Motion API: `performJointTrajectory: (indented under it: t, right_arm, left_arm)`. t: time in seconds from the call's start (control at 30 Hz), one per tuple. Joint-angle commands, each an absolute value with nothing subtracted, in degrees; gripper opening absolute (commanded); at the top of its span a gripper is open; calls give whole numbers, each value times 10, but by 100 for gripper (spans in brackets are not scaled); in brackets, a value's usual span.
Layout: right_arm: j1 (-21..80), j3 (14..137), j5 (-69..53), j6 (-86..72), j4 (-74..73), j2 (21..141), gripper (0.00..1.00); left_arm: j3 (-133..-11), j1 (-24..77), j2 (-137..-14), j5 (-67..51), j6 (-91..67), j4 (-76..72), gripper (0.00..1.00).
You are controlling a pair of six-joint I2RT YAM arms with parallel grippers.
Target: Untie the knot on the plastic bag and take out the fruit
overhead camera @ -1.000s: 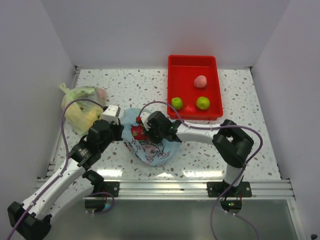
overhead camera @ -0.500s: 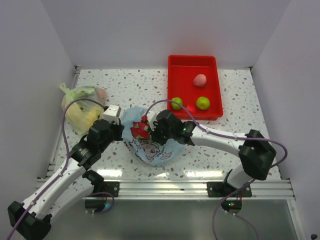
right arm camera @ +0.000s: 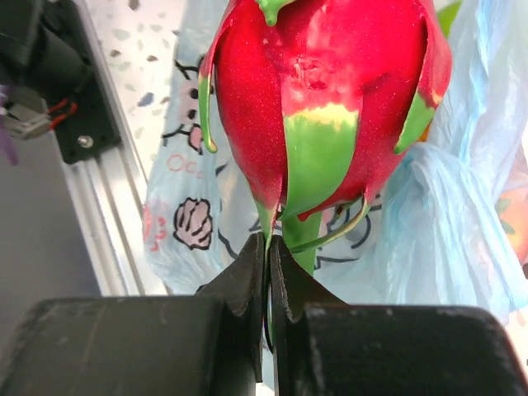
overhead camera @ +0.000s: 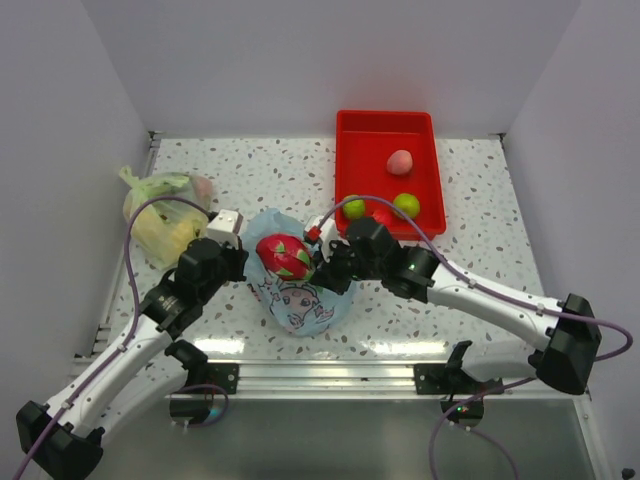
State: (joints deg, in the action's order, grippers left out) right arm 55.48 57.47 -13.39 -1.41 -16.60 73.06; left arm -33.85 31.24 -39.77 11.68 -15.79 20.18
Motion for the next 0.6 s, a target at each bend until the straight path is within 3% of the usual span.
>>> performJointTrajectory:
  t: [0.0, 0.33, 0.57]
  right_arm:
    - [557, 587, -170, -28, -120, 682, 0]
    - [527, 654, -73, -22, -142, 639, 0]
    - [404, 693, 25, -26, -149, 677, 0]
  left_arm:
    - [-342, 309, -397, 110, -149, 173, 0]
    - [-342, 309, -397, 110, -149, 173, 0]
    - [-341, 309, -394, 106, -149, 172, 0]
